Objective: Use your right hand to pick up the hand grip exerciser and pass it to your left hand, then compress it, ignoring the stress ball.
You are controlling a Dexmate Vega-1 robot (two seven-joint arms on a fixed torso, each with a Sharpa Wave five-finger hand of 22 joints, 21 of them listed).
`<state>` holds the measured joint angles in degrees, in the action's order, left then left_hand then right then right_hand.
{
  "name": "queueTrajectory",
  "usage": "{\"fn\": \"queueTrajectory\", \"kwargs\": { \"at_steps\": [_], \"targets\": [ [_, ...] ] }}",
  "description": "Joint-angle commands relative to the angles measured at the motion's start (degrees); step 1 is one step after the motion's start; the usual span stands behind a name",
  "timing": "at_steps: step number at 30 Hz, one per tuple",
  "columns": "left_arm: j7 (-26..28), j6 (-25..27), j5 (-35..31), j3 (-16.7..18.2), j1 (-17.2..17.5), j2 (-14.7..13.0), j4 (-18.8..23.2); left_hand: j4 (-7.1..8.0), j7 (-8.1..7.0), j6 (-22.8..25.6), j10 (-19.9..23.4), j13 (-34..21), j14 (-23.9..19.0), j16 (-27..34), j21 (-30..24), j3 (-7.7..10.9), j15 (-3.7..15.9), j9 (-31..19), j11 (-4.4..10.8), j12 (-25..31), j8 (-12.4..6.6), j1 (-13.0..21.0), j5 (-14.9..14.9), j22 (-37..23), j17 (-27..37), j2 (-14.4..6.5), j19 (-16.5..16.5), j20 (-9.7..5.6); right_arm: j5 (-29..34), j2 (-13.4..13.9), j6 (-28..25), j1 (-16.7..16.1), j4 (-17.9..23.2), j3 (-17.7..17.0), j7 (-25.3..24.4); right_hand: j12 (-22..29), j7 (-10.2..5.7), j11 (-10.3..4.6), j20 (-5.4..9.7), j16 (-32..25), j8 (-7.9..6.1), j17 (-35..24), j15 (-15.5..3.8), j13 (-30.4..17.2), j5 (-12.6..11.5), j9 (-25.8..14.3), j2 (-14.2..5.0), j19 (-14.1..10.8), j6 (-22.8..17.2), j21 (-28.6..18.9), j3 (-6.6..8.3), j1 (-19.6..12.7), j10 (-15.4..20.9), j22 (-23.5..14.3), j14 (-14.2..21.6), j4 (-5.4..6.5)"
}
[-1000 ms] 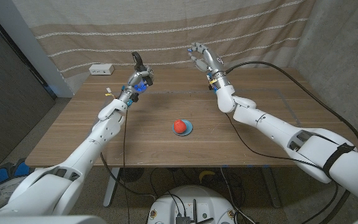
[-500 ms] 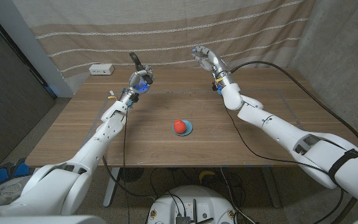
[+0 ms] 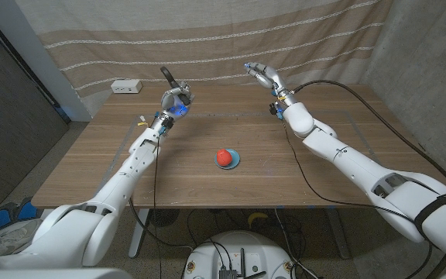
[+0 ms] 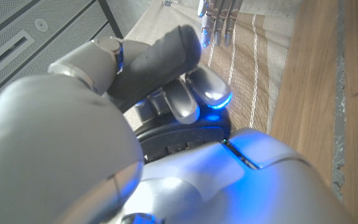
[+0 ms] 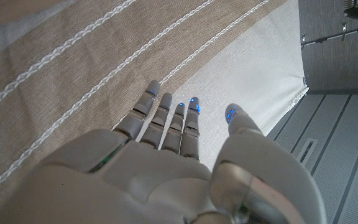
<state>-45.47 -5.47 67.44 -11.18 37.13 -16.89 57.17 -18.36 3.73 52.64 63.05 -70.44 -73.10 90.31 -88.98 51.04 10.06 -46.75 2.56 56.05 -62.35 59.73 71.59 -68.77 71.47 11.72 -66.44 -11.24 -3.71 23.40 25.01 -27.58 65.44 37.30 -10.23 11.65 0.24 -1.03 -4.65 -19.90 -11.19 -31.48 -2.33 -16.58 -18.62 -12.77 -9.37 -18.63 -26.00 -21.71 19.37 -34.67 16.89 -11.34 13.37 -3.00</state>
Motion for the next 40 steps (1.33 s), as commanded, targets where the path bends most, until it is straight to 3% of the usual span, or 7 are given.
{"fn": "queueTrajectory", "kwargs": {
  "at_steps": [1,15,21,25,32,40],
  "targets": [
    [-3.7,3.1,1.8,1.1,-0.7,0.8,-2.1,8.30,0.85,0.6,9.0,-0.2,-0.6,0.3,-0.1,22.00,0.61,-0.4,2.32,33.3,-0.69,-9.3,0.3,-0.3,0.2,-21.9,-0.1,-0.29,-13.5,-0.1,-0.2,-2.9,1.1,-4.4,11.3,-0.1,0.15,0.66,-0.46,0.3,0.22,-0.2,-1.48,0.0,0.3,0.1,-0.29,1.0,0.7,0.4,-0.27,1.6,-0.2,-0.1,-0.8,0.52],
    [-7.7,7.1,3.2,2.2,-2.7,1.2,-6.8,8.23,0.78,0.4,9.0,-0.3,-0.4,0.2,0.3,21.99,0.63,0.1,2.39,33.3,-1.25,-9.6,0.2,0.1,0.2,-22.0,0.3,-0.22,-23.8,-0.3,-3.2,-6.2,3.3,-7.6,17.9,-0.3,0.48,1.69,-2.74,2.1,0.44,0.4,-0.13,0.6,1.5,0.6,-0.21,4.0,2.6,1.6,-0.89,4.2,-1.4,0.1,-4.0,1.30],
    [-7.5,8.9,3.5,2.9,-2.7,1.0,-7.1,8.20,0.85,0.2,9.0,-0.3,-0.4,0.2,0.2,22.00,0.64,0.3,2.29,33.3,-1.59,-9.8,0.2,0.2,0.2,-22.0,0.2,-0.18,-28.5,-1.2,-2.2,-7.4,2.4,-9.2,21.3,-0.2,1.18,2.40,-4.10,2.6,0.33,0.8,0.75,0.9,2.5,0.7,-0.10,4.5,3.0,2.0,-1.61,6.5,-1.8,0.2,-4.5,2.48],
    [-7.1,9.4,3.4,3.2,-2.8,0.8,-7.0,8.19,0.71,0.1,9.0,-0.3,-0.3,0.2,0.5,22.00,0.64,0.5,2.32,33.3,-1.74,-9.8,0.2,0.4,0.2,-22.1,0.5,-0.20,-30.2,-1.4,-2.1,-9.0,3.7,-10.3,20.9,-0.2,1.46,2.53,-4.59,2.8,0.28,0.9,1.00,1.1,3.1,0.8,0.07,4.8,3.2,2.2,-2.05,7.7,-2.0,0.3,-4.5,3.07],
    [2.0,10.1,3.9,4.4,0.5,0.1,0.7,8.14,0.62,-0.3,8.6,-0.2,-0.2,0.2,0.8,21.98,0.66,0.6,2.62,33.3,-2.21,-10.0,0.2,0.7,0.2,-22.1,0.9,-0.17,-31.8,-1.7,-1.2,-10.5,4.1,-11.5,20.7,-0.1,1.80,2.89,-4.56,2.9,0.16,1.2,1.40,1.3,3.7,0.9,0.21,5.2,3.2,2.4,-2.44,8.9,-2.1,0.3,-4.3,3.60],
    [14.6,7.9,3.3,5.2,4.7,-0.7,10.3,8.05,0.42,-0.8,8.4,-0.2,0.1,0.1,0.7,21.95,0.71,0.9,2.66,33.2,-2.57,-10.1,0.2,0.9,0.1,-22.0,1.0,-0.15,-32.2,-2.7,3.9,-13.0,4.0,-13.0,19.7,-0.1,2.23,3.19,-4.57,3.1,0.15,1.3,1.67,1.4,4.2,0.9,0.30,5.6,3.3,2.7,-2.69,9.8,-2.2,0.3,-4.4,3.89]
  ]
}}
